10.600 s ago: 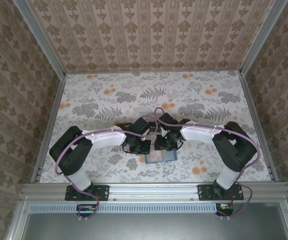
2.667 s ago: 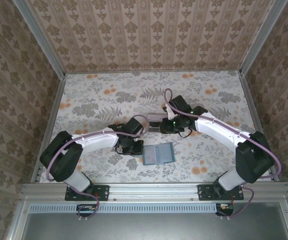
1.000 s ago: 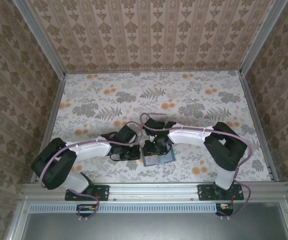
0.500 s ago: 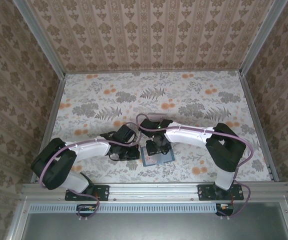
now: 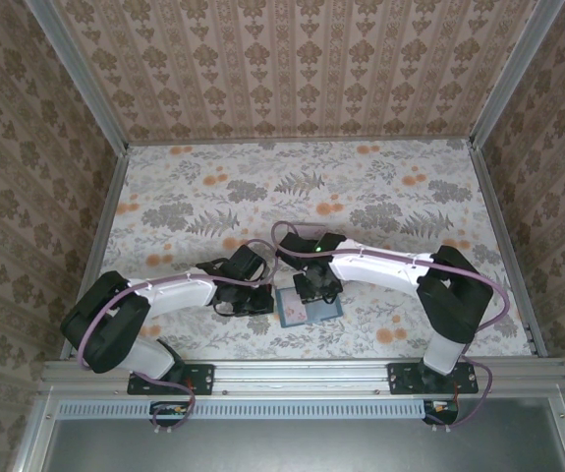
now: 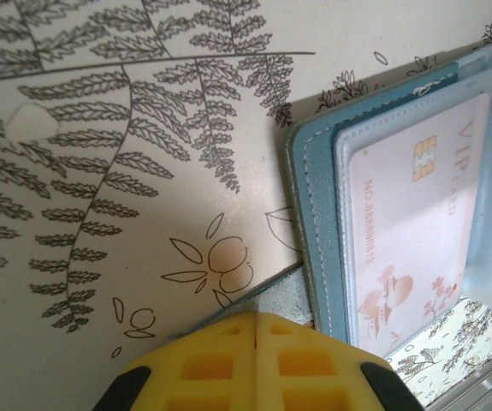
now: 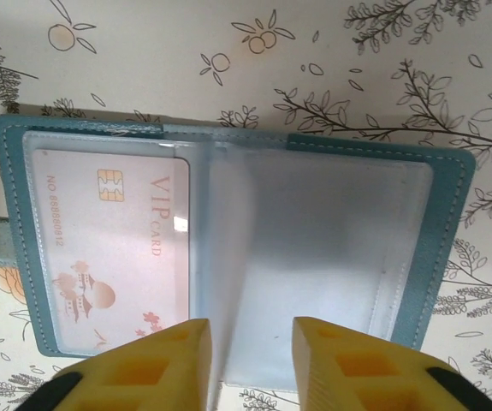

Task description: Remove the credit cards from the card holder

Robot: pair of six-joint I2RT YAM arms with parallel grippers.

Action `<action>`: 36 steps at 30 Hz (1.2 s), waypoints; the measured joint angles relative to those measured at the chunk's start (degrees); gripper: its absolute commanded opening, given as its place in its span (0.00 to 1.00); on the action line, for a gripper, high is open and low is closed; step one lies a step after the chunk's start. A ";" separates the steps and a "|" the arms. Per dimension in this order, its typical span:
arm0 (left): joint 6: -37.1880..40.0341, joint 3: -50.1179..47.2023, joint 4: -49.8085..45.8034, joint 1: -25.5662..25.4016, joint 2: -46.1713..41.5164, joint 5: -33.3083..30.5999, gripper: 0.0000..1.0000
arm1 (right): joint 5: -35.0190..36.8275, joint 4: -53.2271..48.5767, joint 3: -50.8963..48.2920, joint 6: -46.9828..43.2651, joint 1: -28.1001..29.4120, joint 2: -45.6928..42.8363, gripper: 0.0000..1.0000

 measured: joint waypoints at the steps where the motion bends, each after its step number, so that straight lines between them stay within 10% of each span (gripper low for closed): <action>1: 0.17 0.07 -0.20 0.00 0.00 0.00 0.08 | 0.07 -0.20 -0.22 -0.11 -0.02 -0.28 0.26; 14: 0.57 0.92 -2.49 0.00 0.20 0.00 0.07 | 0.35 1.36 -5.42 -1.64 -2.86 -1.53 0.05; 25: 1.64 3.04 -5.60 0.00 1.20 -0.52 0.09 | 0.72 3.41 -9.03 -2.43 -3.76 -1.53 0.27; 36: 1.97 8.11 -8.17 -0.44 1.20 -1.31 0.09 | 1.46 0.94 -8.96 -2.49 -3.80 -4.55 0.27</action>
